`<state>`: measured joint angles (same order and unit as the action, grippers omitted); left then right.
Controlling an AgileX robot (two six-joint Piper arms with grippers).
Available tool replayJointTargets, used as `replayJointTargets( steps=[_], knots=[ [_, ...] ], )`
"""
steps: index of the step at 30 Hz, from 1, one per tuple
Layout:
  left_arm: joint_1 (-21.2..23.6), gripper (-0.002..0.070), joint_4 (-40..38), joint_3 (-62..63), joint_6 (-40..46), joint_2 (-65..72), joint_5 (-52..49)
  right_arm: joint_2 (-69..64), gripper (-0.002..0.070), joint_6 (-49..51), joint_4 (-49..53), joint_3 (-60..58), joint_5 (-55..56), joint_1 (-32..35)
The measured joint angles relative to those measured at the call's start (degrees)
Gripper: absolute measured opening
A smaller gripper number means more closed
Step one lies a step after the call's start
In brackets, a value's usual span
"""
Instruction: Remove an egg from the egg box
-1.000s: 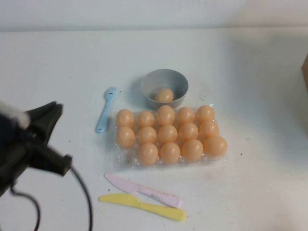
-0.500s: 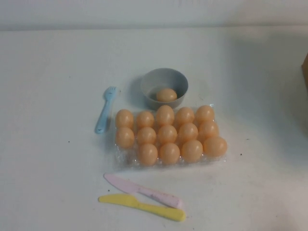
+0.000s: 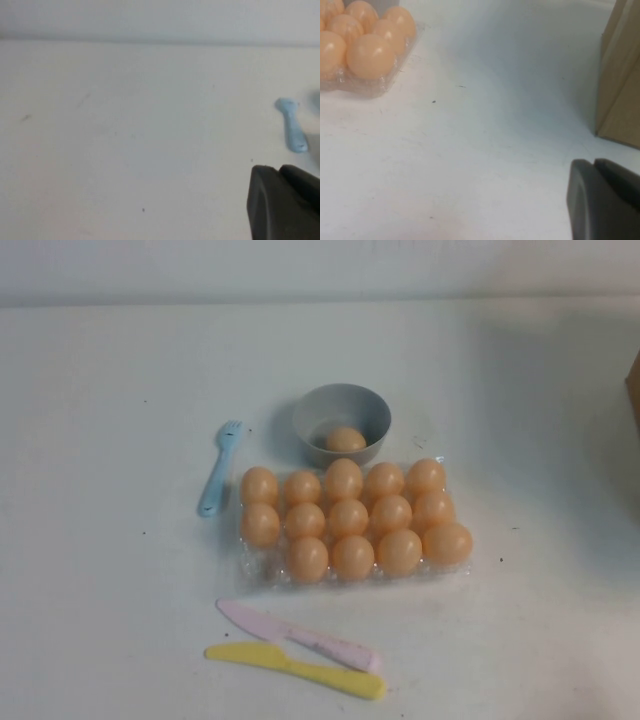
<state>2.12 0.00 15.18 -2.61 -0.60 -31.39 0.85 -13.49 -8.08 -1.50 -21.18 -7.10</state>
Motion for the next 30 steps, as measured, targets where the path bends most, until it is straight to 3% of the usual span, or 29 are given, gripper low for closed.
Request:
replayJointTargets(
  steps=[17, 30],
  knots=[
    [0.0, -0.0003, 0.0, -15.7, -1.1, 0.0, 8.3, 0.0, -0.0018, 0.0, -1.2, 0.0, 0.0, 0.0],
    [-1.8, -0.0004, 0.4, -16.5, -1.1, 0.0, 10.0, 0.0, -0.0018, 0.0, -1.2, 0.0, 0.0, 0.0]
  ],
)
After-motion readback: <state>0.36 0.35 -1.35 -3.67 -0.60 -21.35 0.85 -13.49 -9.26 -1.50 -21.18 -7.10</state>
